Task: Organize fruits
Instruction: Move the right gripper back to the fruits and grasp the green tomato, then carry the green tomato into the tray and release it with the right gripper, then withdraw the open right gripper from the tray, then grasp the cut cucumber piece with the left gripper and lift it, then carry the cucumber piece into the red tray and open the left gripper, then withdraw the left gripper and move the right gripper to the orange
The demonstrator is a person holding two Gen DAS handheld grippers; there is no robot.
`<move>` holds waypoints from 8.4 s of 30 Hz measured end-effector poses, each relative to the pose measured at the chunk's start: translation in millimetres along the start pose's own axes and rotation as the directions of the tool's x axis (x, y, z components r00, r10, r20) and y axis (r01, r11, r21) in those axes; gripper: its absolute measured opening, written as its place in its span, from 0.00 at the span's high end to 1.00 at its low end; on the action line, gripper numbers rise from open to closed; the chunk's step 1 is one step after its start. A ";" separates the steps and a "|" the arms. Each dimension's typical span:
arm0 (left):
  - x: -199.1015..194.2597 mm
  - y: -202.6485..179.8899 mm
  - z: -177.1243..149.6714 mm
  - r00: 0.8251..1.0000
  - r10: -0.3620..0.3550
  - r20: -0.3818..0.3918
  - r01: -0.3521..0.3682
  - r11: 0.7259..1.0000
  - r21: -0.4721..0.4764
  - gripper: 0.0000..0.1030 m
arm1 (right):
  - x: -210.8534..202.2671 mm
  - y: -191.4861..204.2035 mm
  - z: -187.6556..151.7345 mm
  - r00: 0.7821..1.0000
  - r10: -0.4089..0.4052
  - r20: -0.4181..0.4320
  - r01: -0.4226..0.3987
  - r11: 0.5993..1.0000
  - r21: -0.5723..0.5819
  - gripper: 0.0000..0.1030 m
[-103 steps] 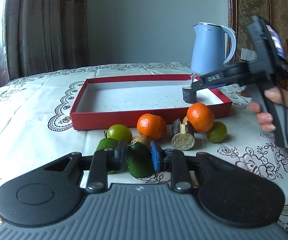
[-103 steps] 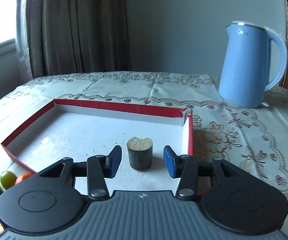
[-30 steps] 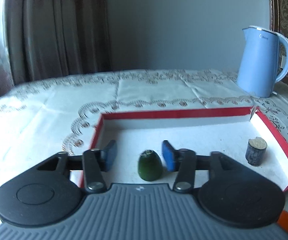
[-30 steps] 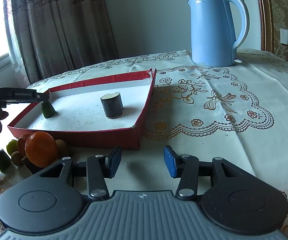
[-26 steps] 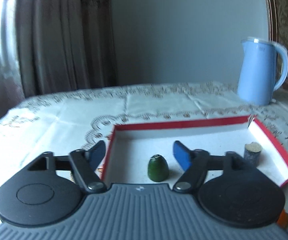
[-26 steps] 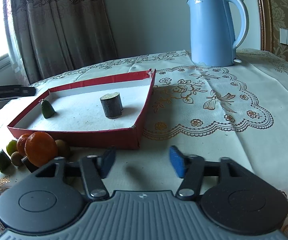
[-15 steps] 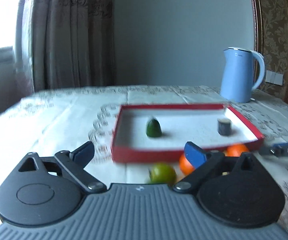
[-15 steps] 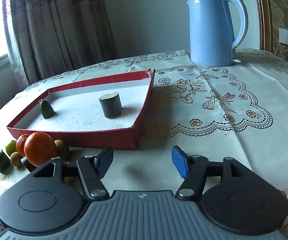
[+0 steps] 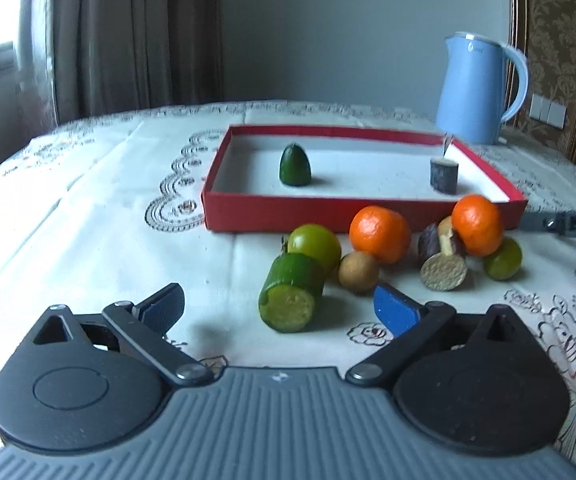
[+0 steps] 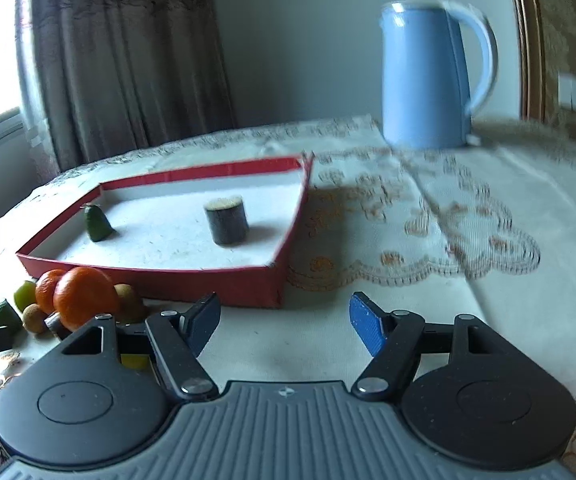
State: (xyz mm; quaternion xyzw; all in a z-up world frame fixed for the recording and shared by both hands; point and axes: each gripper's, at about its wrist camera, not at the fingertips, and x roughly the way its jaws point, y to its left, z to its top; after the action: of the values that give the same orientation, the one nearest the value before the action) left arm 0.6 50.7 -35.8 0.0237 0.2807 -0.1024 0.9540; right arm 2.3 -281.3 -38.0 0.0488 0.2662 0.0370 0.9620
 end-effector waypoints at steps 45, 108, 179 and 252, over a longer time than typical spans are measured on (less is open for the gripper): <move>11.4 -0.2 -0.5 0.998 0.016 -0.061 -0.016 1.000 -0.003 0.00 | -1.0 68.5 -15.6 0.984 0.148 -0.102 -0.167 0.961 -0.219 0.61; 12.1 -0.3 -0.3 0.998 0.017 -0.061 -0.017 1.000 -0.003 0.00 | 70.1 39.6 45.3 0.996 -0.038 -0.079 0.025 0.988 -0.154 0.61; -2.5 3.2 4.8 0.999 -0.037 -0.008 0.036 0.999 -0.022 0.72 | 6.3 1.0 -5.1 0.993 0.081 -0.081 -0.081 0.997 0.009 0.19; -1.6 32.5 22.3 0.993 0.107 0.042 -0.104 0.992 -0.071 0.02 | 11.5 17.0 -7.4 0.993 0.023 -0.113 -0.034 0.995 -0.096 0.13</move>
State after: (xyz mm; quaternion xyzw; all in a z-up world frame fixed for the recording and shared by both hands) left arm 18.0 80.5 -16.5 0.0032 0.2604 -0.0426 0.9645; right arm 7.5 -262.8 -48.3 0.0031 0.3166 0.0663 0.9462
